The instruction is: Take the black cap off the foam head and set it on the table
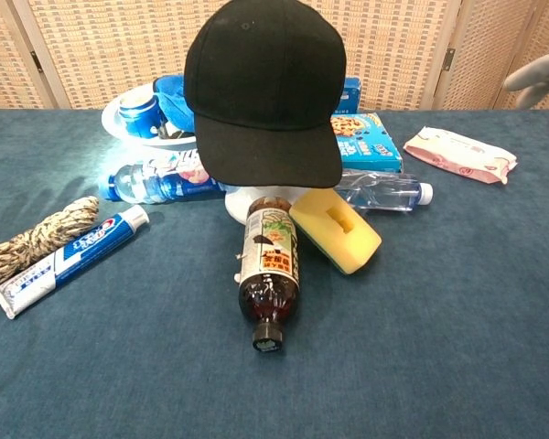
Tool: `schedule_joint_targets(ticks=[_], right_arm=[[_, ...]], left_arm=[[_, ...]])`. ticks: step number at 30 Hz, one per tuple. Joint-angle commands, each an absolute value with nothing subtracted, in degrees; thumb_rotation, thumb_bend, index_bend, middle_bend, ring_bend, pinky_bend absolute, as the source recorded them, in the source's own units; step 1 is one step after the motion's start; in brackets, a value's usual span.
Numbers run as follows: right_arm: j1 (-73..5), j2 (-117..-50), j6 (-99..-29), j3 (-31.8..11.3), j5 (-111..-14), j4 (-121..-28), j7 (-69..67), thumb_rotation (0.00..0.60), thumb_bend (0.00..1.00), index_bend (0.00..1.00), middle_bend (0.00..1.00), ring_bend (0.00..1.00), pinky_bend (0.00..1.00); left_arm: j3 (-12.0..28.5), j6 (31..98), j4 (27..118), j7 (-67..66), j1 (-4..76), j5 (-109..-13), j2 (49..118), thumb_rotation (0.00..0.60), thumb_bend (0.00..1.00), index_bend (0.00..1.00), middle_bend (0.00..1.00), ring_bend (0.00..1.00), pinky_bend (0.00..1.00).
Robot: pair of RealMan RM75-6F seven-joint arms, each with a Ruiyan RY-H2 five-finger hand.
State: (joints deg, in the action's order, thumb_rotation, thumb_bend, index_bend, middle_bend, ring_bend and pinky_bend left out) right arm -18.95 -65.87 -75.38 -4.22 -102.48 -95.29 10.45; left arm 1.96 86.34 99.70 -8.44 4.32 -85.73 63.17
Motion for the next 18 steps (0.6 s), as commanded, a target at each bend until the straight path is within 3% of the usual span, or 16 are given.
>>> schedule_joint_targets(ticks=[1,8,11,18], right_arm=[[-21.3,-67.9,-73.5,-4.6,-104.0,-95.1,10.6,0.600,0.00,0.19,0.26,0.17,0.20],[-25.7,-73.6,-72.2,-4.7,-107.4,-92.1,10.9,0.600,0.00,0.19,0.26,0.16,0.16],[-27.2,-75.5,-71.6,-4.6,-108.1,-91.0,11.0,0.600,0.00,0.19,0.22,0.10,0.12],[-29.8,-81.0,-74.7,-5.3,-110.9,-86.1,10.6,0.600,0.00,0.19,0.18,0.07,0.09]], left_arm=[[1.9,86.2,99.7,-8.5,4.3,-85.6,63.4,0.600,0.29,0.00,0.00,0.00,0.00],[2.1,86.1,99.8,-9.1,4.5,-85.4,63.5,0.600,0.29,0.00,0.00,0.00,0.00],[2.1,85.9,99.9,-9.3,4.5,-85.3,63.5,0.600,0.29,0.00,0.00,0.00,0.00],[2.2,85.7,99.9,-9.6,4.6,-85.1,63.6,0.600,0.29,0.00,0.00,0.00,0.00]])
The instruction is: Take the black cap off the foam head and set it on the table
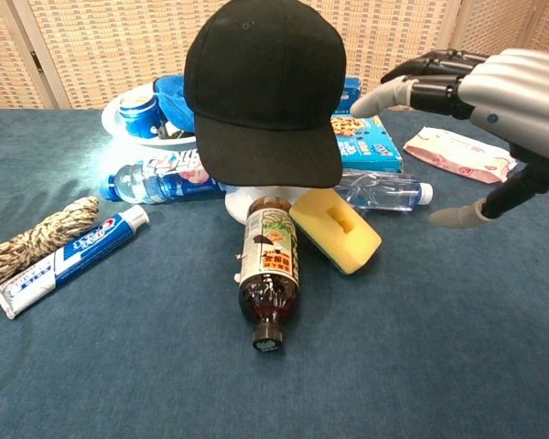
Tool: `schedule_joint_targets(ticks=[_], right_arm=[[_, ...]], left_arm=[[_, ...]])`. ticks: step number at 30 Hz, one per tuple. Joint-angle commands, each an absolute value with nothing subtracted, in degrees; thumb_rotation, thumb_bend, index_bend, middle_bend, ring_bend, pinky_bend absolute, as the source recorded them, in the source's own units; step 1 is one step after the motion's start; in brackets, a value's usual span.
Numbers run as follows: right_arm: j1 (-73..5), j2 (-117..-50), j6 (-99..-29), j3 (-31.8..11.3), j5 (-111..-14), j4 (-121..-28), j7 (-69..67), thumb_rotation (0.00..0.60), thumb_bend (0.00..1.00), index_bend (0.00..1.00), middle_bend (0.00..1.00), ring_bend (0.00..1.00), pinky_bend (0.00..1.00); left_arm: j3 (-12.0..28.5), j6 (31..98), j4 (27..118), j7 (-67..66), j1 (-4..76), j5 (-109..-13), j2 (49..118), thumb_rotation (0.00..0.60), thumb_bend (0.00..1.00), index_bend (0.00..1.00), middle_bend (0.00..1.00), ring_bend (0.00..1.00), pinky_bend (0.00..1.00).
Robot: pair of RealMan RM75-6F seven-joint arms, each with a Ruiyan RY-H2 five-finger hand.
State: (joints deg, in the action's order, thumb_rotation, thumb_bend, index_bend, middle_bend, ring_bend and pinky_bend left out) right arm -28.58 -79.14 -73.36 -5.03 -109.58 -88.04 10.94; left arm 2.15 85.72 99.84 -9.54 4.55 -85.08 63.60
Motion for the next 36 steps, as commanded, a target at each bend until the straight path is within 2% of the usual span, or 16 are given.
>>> schedule_joint_targets(ticks=[1,36], right_arm=[[-30.2,-81.8,-75.2,-5.4,-111.3,-85.3,10.7,0.600,0.00,0.19,0.18,0.07,0.09],[-43.2,-97.3,-75.2,-6.7,-110.8,-65.4,9.5,0.600,0.00,0.19,0.18,0.07,0.09]], left_arm=[[2.2,85.7,99.9,-9.6,4.6,-85.1,63.6,0.600,0.29,0.00,0.00,0.00,0.00],[2.9,84.3,99.1,-9.3,5.4,-83.5,63.5,0.600,0.29,0.00,0.00,0.00,0.00]])
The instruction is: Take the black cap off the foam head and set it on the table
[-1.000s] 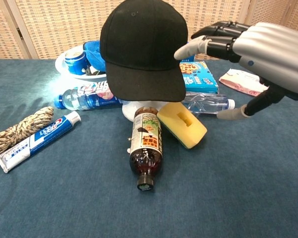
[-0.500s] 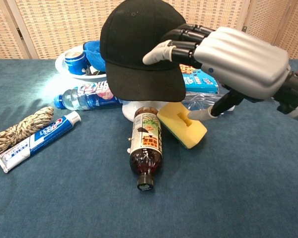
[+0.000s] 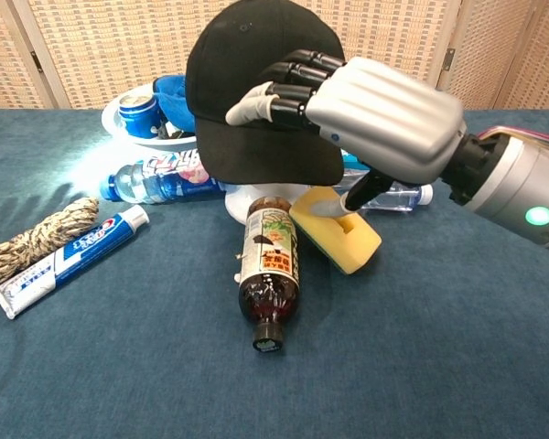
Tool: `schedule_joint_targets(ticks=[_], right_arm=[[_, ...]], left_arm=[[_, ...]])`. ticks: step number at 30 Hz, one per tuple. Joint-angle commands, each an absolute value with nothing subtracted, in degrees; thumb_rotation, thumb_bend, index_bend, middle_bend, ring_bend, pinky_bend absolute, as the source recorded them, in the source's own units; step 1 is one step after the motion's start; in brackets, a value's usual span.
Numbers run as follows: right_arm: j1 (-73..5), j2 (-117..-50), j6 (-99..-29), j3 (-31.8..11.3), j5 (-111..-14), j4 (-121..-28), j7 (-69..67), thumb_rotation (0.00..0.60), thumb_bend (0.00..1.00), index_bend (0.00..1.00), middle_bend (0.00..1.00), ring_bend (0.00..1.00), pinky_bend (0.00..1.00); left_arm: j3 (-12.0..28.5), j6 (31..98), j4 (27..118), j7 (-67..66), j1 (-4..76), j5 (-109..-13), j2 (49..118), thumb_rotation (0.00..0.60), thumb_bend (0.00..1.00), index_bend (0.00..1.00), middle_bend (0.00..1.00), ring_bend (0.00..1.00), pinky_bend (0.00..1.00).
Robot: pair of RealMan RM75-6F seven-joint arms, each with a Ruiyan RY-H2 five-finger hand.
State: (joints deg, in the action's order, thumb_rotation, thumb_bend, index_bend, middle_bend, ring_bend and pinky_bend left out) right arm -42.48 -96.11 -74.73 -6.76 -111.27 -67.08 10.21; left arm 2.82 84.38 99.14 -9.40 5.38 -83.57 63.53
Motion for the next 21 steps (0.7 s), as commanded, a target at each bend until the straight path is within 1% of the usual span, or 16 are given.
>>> schedule_joint_targets(ticks=[1,11,15,21], right_arm=[[-43.4,-97.7,-75.6,-6.8,-110.8,-64.7,9.4,0.600,0.00,0.19,0.18,0.07,0.09],[-45.5,-100.8,-78.7,-6.7,-110.1,-59.6,6.8,0.600,0.01,0.19,0.20,0.07,0.09],[-46.3,-101.4,-80.2,-7.0,-109.9,-58.7,5.9,0.600,0.04,0.19,0.22,0.07,0.09],[-47.0,-101.7,-81.1,-6.8,-109.4,-57.9,5.6,0.600,0.06,0.19,0.22,0.07,0.09]], left_arm=[[2.9,84.3,99.1,-9.1,5.4,-83.4,63.4,0.600,0.29,0.00,0.00,0.00,0.00],[2.9,83.8,98.7,-8.5,5.8,-83.5,63.4,0.600,0.29,0.00,0.00,0.00,0.00],[2.9,83.8,98.7,-8.4,5.8,-83.4,63.4,0.600,0.29,0.00,0.00,0.00,0.00],[2.8,83.7,98.6,-8.4,5.8,-83.3,63.4,0.600,0.29,0.00,0.00,0.00,0.00]])
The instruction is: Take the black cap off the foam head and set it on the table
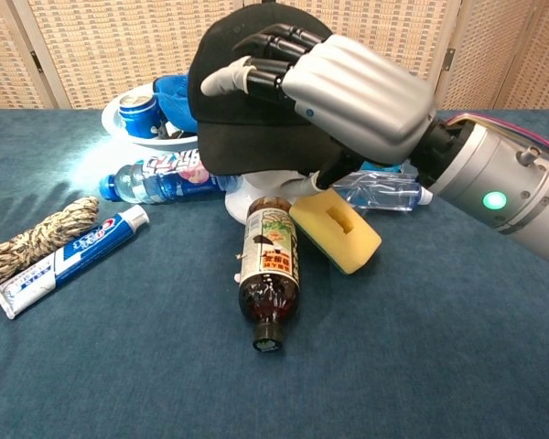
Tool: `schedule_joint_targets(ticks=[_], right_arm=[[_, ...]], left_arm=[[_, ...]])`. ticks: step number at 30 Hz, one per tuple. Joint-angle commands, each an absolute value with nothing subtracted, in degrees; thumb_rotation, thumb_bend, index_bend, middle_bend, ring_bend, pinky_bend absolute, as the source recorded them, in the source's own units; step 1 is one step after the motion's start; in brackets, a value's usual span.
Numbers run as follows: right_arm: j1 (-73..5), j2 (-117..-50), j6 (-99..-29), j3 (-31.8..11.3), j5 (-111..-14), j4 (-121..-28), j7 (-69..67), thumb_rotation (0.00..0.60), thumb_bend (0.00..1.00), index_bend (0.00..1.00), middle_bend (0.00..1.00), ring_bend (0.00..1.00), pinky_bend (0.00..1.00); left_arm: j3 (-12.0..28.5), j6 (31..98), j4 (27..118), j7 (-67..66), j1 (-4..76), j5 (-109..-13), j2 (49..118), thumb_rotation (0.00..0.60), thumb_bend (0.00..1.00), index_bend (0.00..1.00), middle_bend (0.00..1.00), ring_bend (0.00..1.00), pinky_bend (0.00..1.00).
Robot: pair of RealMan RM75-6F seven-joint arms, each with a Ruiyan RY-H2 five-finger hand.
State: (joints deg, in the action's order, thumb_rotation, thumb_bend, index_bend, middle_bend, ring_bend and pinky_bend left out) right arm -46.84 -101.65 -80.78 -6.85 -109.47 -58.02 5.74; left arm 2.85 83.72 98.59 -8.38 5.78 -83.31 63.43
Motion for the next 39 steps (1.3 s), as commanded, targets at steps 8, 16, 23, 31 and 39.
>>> schedule_joint_targets(ticks=[8,16,23,31,39], right_arm=[[-48.1,-102.0,-82.8,-7.3,-108.7,-57.3,4.9,0.600,0.19,0.34,0.25,0.08,0.09],[-48.9,-102.0,-83.8,-7.3,-108.1,-56.7,4.7,0.600,0.31,0.50,0.30,0.10,0.09],[-49.7,-102.2,-84.8,-7.6,-107.7,-56.3,4.5,0.600,0.35,0.58,0.34,0.12,0.09],[-50.3,-102.6,-86.6,-8.3,-107.2,-55.6,5.1,0.600,0.36,0.74,0.41,0.16,0.09],[-50.3,-102.7,-87.6,-8.2,-106.5,-55.5,4.3,0.600,0.35,0.88,0.48,0.22,0.09]], left_arm=[[2.8,83.7,98.6,-8.5,5.8,-83.3,63.5,0.600,0.29,0.00,0.00,0.00,0.00],[2.8,83.6,98.3,-8.4,5.9,-83.2,63.6,0.600,0.29,0.00,0.00,0.00,0.00],[2.9,83.6,98.2,-8.3,5.9,-83.1,63.7,0.600,0.29,0.00,0.00,0.00,0.00],[2.8,83.4,98.0,-8.2,6.0,-83.0,63.7,0.600,0.29,0.00,0.00,0.00,0.00],[2.7,83.2,97.7,-7.8,6.1,-83.0,63.8,0.600,0.29,0.00,0.00,0.00,0.00]])
